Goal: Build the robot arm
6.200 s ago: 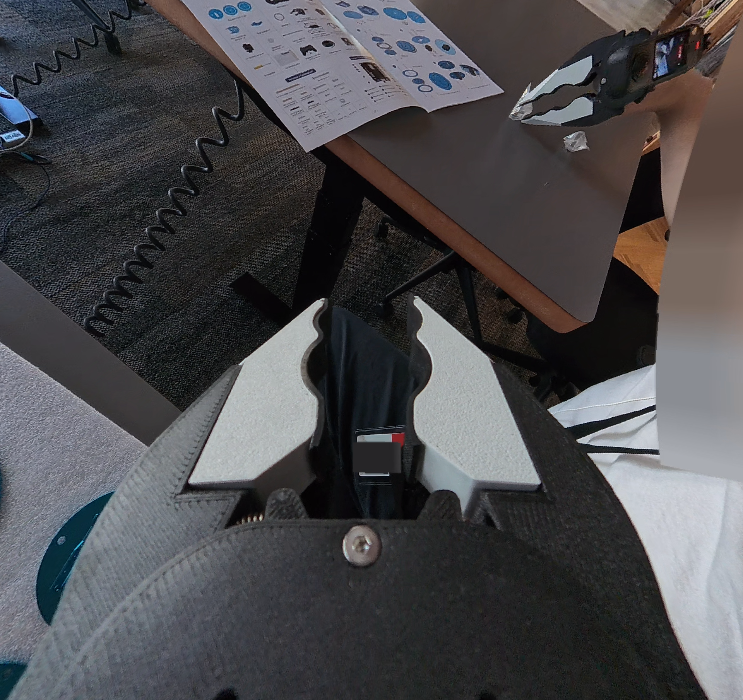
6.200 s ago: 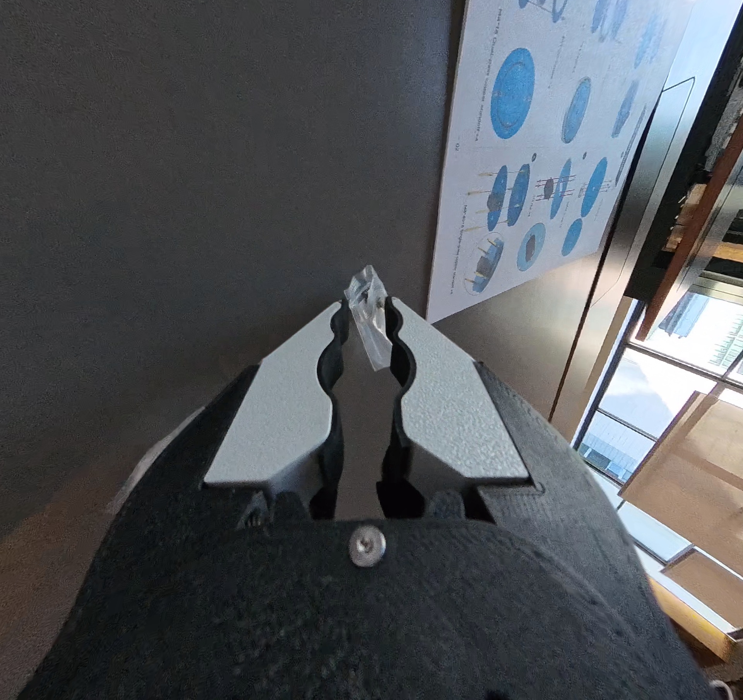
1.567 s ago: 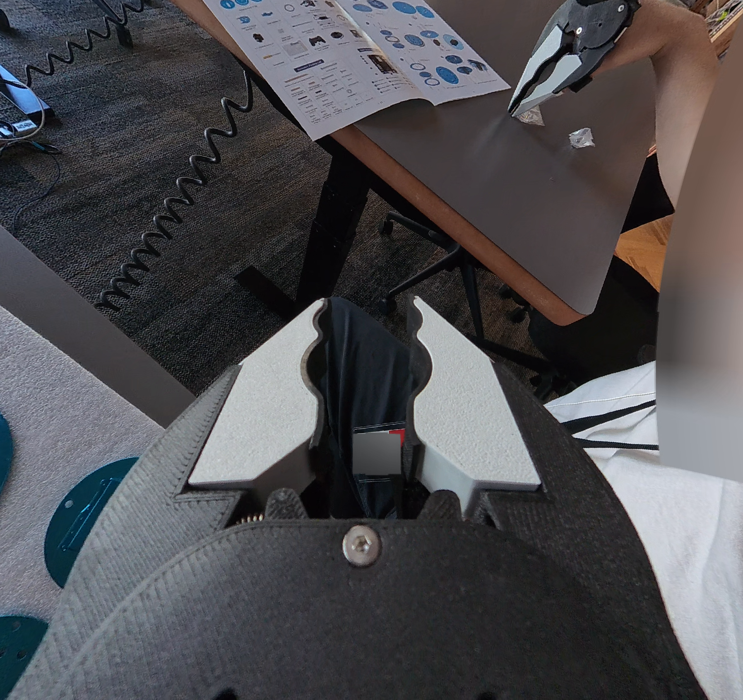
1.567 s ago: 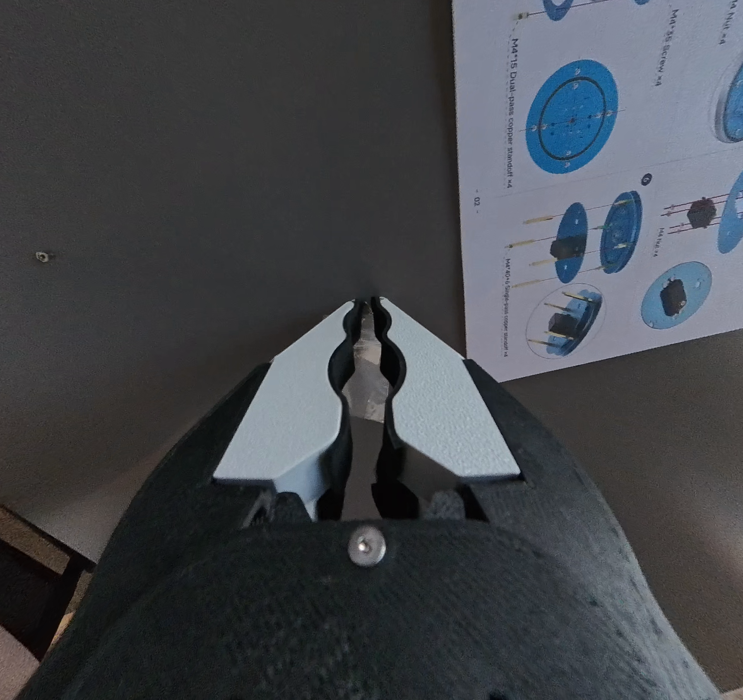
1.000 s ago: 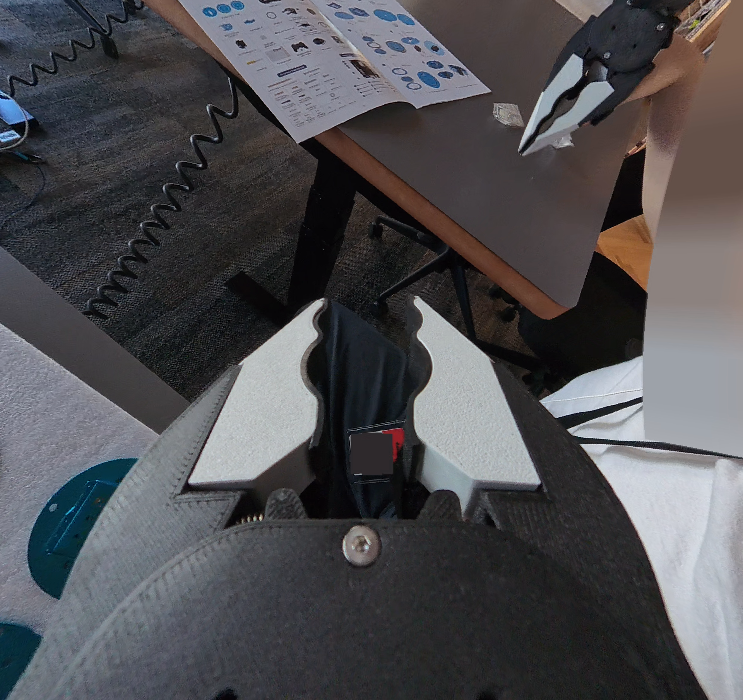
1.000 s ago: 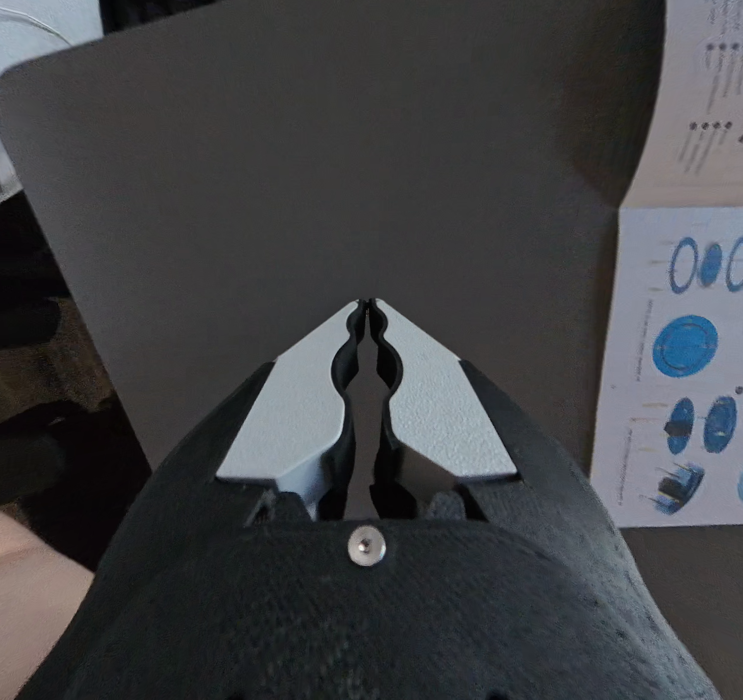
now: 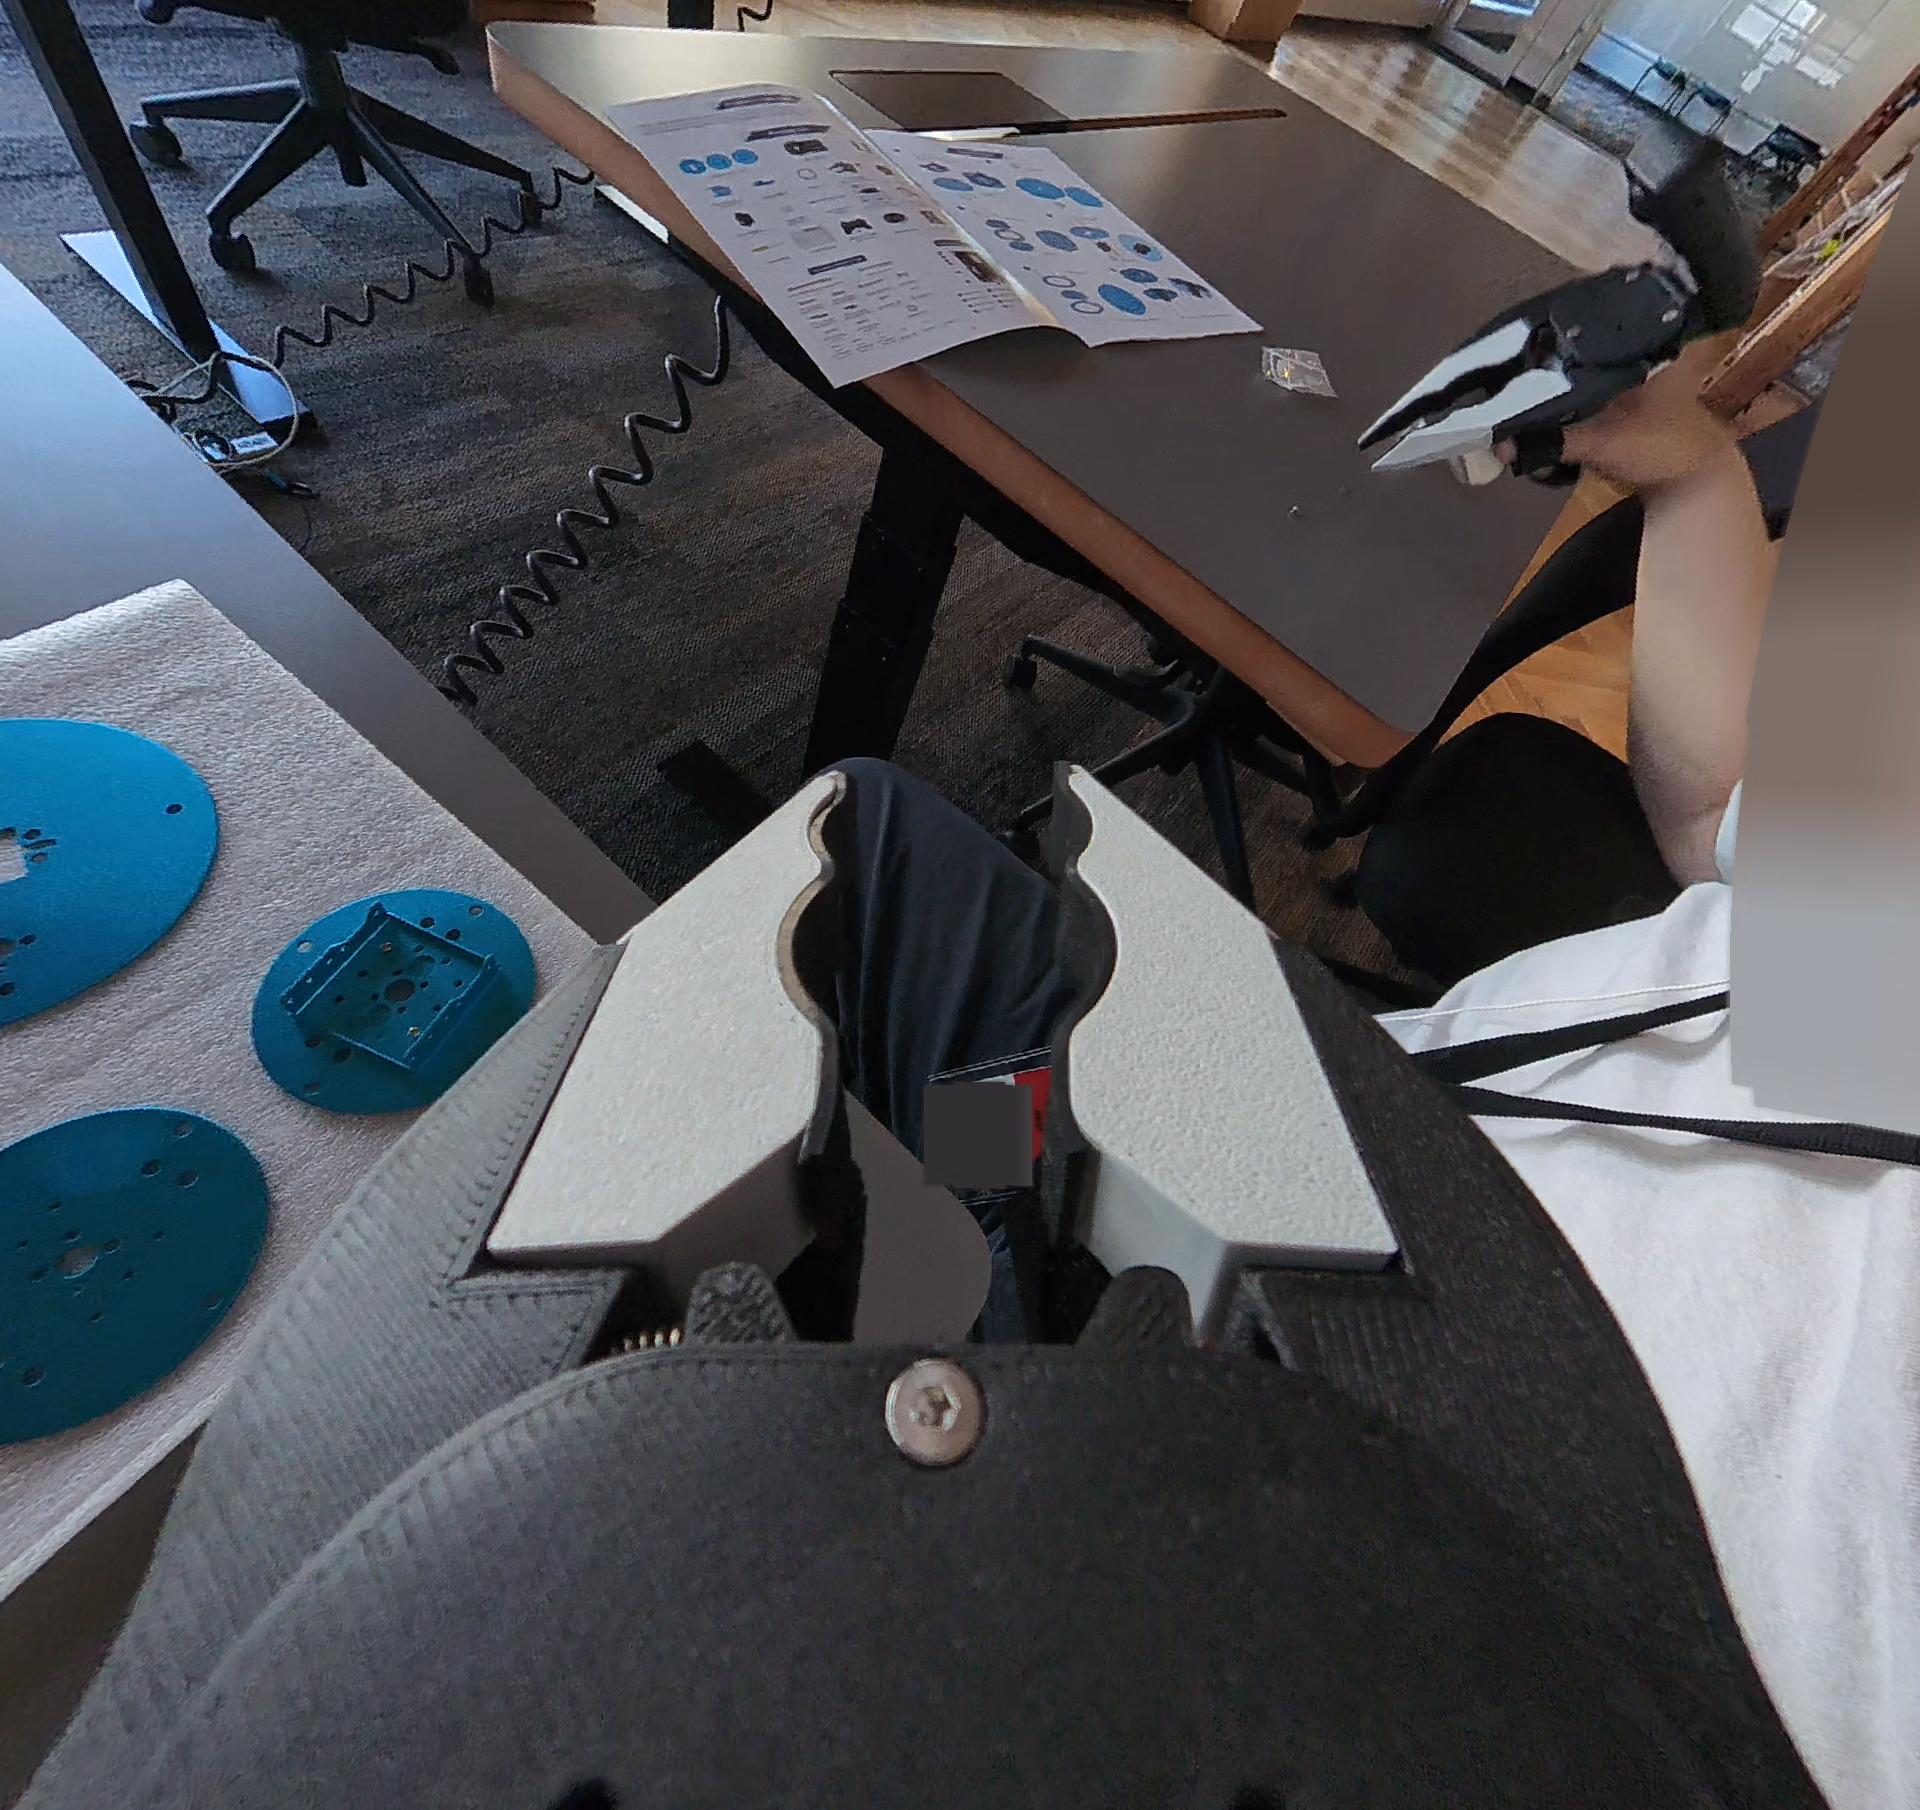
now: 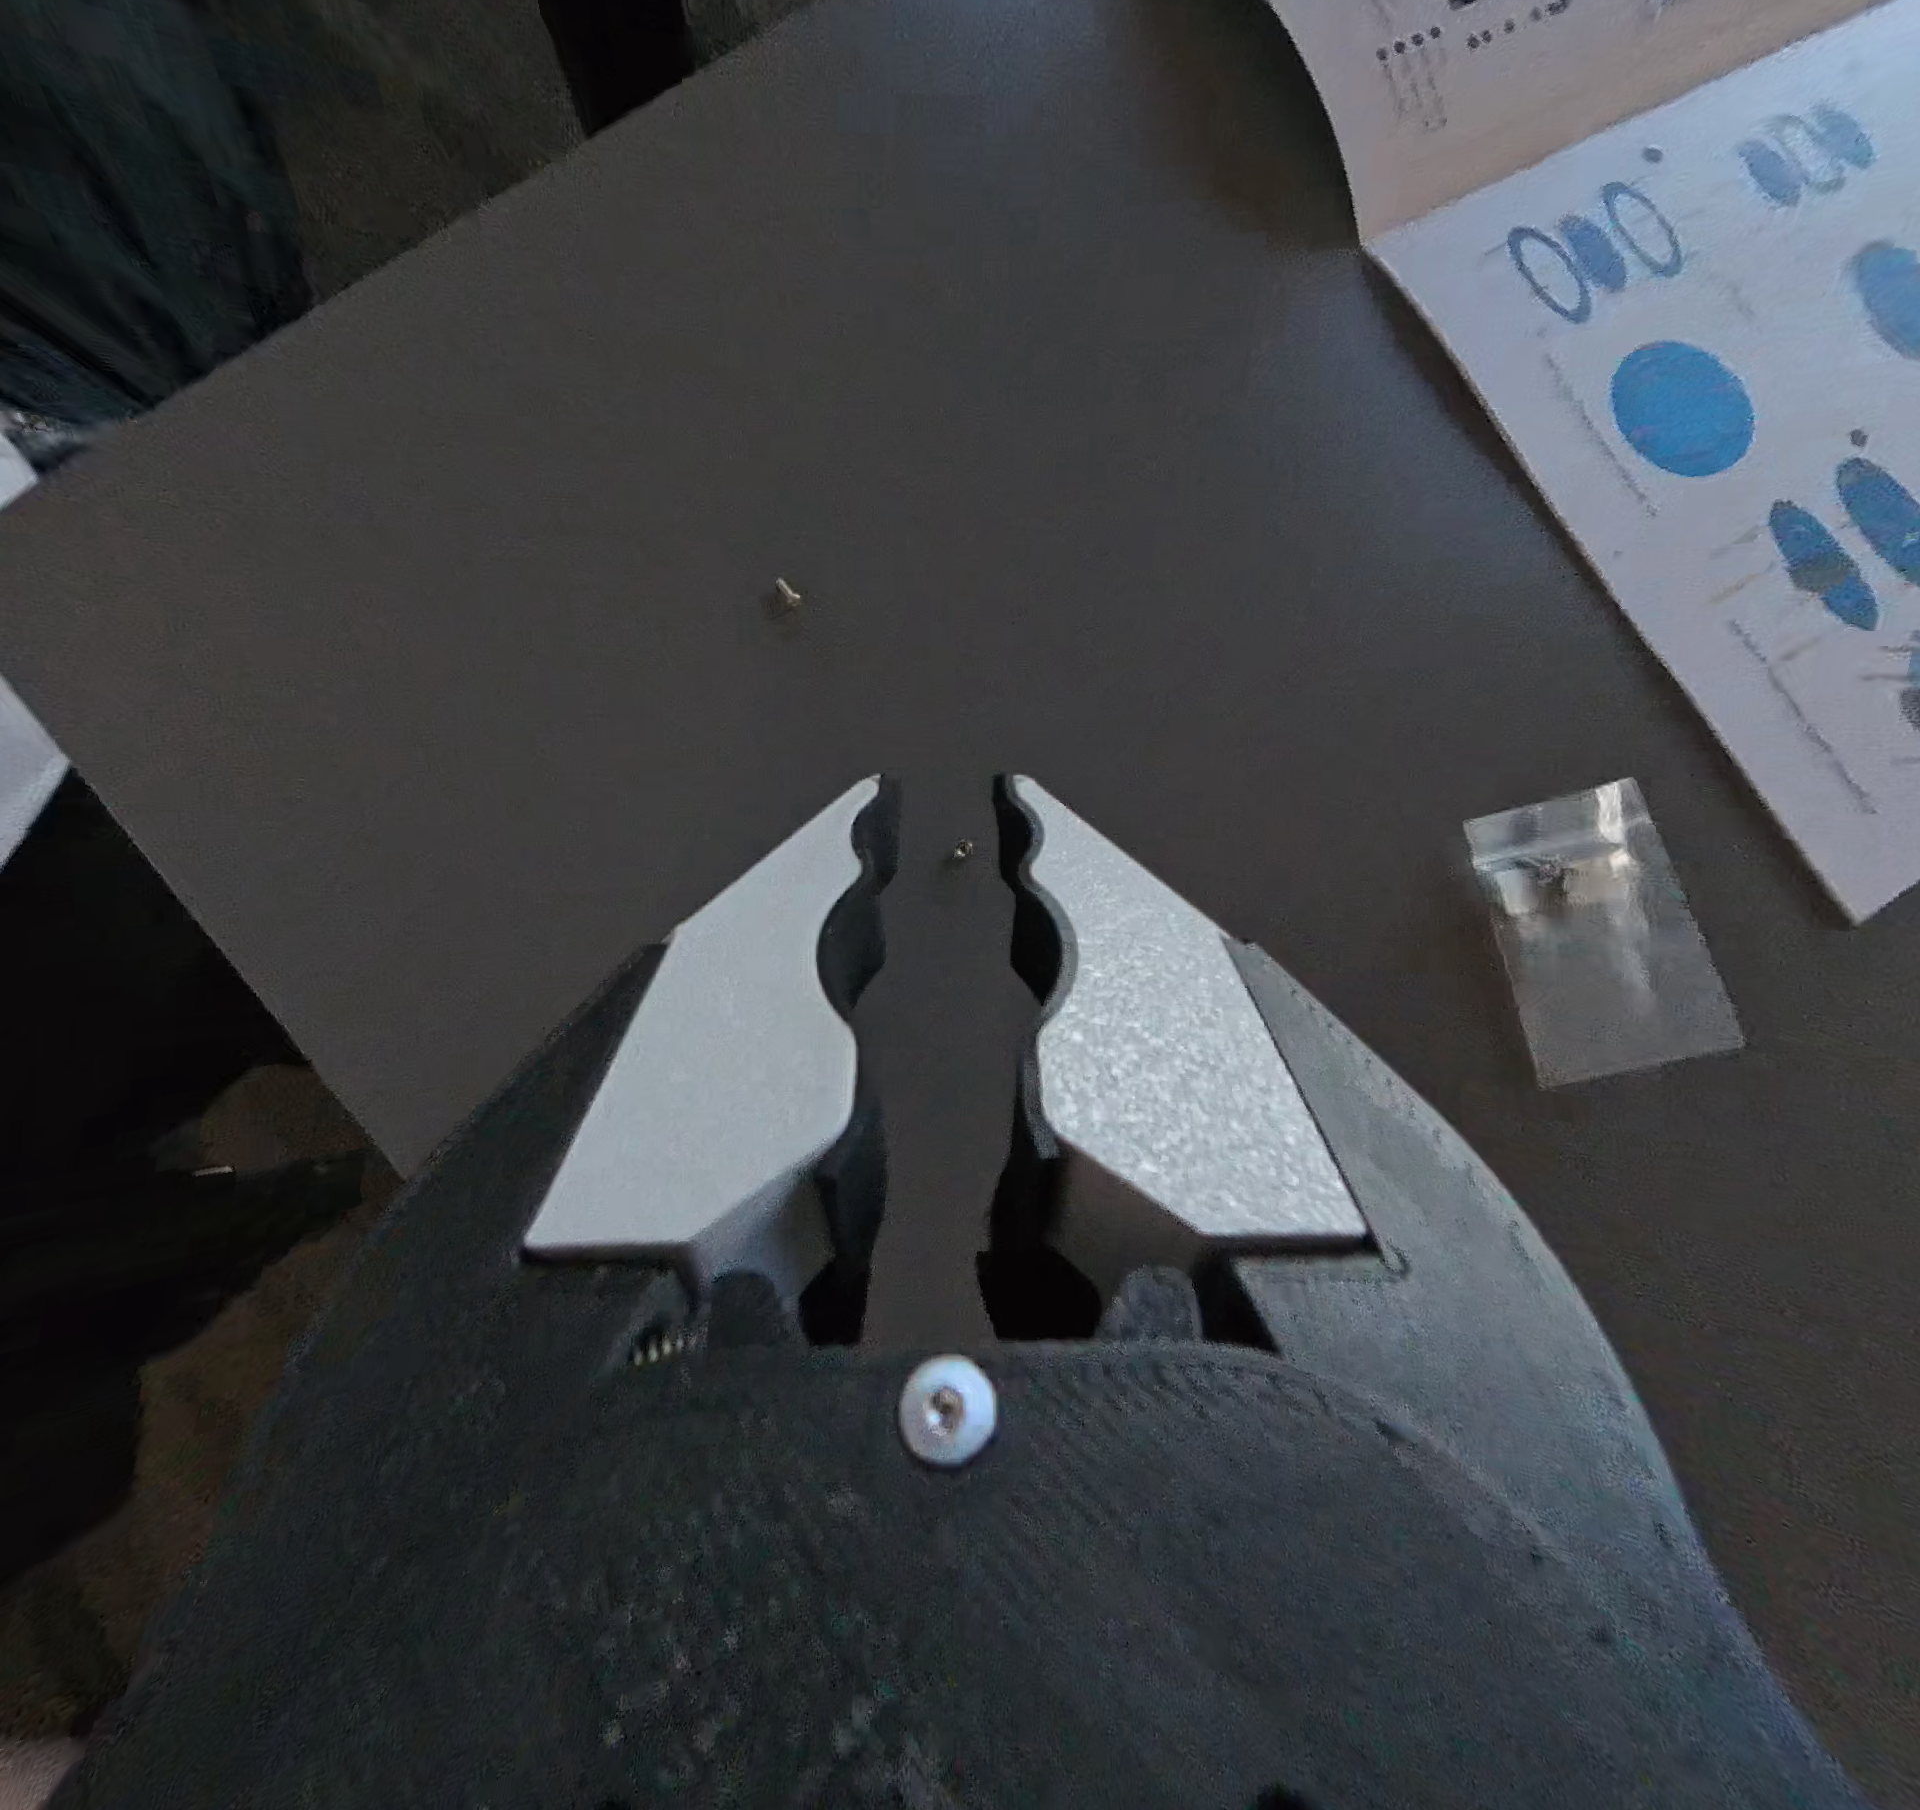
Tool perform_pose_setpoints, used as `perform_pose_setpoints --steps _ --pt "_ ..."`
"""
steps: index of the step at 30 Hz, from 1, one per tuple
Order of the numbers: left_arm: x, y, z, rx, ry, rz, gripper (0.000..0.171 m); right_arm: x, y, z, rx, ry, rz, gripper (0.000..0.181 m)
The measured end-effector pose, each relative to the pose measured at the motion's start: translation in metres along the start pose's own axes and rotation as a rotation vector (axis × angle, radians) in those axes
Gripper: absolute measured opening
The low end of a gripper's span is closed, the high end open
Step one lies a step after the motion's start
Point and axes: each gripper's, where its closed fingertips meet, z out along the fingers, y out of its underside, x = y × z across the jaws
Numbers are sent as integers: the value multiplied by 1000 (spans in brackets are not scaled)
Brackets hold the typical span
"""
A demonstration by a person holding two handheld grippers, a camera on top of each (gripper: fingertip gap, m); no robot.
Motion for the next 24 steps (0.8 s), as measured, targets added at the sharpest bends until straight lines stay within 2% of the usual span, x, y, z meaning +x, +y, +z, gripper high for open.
perform_pose_setpoints --steps 4,8,10,12,16,18,20,22,24 --pt "4 -4 1 16 24 -5 36 8 10 -5 96 80 106 15" --pt "6 -5 15 -13 39 7 36 4 12 4 101 35 135 14" --pt "6 -9 26 -7 56 13 36 6 -6 1 164 70 73 13" --pt "8 -18 40 15 89 24 36 15 -40 -12 314 157 17 13" --pt "15 -37 75 40 161 81 39 61 -96 -63 625 433 -9 19" --pt "19 -47 92 47 177 132 40 95 -108 -91 695 602 -8 27" --pt "24 -55 110 44 198 179 42 128 -116 -106 692 694 -8 28" --pt "24 -61 129 20 203 227 47 154 -125 -103 640 645 -5 28" --pt "26 -69 154 -28 215 287 57 173 -133 -89 578 498 9 31"
